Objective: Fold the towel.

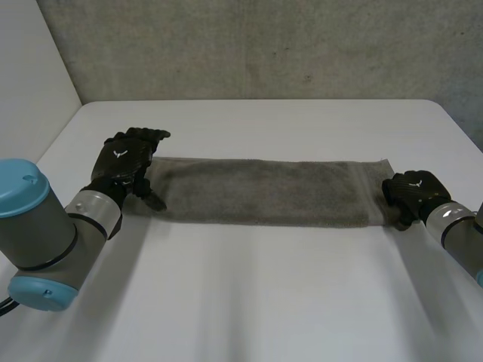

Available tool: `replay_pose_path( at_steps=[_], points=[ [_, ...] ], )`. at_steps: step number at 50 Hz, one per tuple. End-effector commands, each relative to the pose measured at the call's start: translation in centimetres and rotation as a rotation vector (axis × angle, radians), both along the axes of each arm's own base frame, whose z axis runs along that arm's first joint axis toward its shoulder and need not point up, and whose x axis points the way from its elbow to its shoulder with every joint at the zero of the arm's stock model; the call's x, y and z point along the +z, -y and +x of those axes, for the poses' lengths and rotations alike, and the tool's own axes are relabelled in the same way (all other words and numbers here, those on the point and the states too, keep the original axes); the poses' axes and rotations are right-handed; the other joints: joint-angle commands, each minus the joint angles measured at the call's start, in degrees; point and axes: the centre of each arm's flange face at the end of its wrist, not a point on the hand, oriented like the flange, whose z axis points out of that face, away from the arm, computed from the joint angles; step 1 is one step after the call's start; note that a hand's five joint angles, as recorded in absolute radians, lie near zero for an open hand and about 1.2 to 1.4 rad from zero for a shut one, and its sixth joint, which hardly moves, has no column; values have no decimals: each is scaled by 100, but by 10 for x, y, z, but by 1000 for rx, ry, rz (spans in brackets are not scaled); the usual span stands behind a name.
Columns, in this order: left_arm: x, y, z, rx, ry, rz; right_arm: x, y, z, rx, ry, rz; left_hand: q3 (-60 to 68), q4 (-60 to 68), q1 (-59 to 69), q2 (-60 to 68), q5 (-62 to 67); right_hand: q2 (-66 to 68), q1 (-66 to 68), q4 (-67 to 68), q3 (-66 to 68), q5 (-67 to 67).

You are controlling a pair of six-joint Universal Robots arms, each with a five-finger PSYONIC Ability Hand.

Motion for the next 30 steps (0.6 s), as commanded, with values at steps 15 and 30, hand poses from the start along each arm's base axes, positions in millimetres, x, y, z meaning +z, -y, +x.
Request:
replay_pose_path(
  at_steps=[15,30],
  points=[
    [0,0,2,8,0,0,39,37,-74,-296,-265,-158,-377,-519,-513,-481,-1232,3453,3447,3446,3435,3432],
    [11,1,2,11,-10,-29,122,35,-15,-185,-234,-417,-377,-519,-513,-481,-1232,3453,3447,3446,3435,3432]
  ],
)
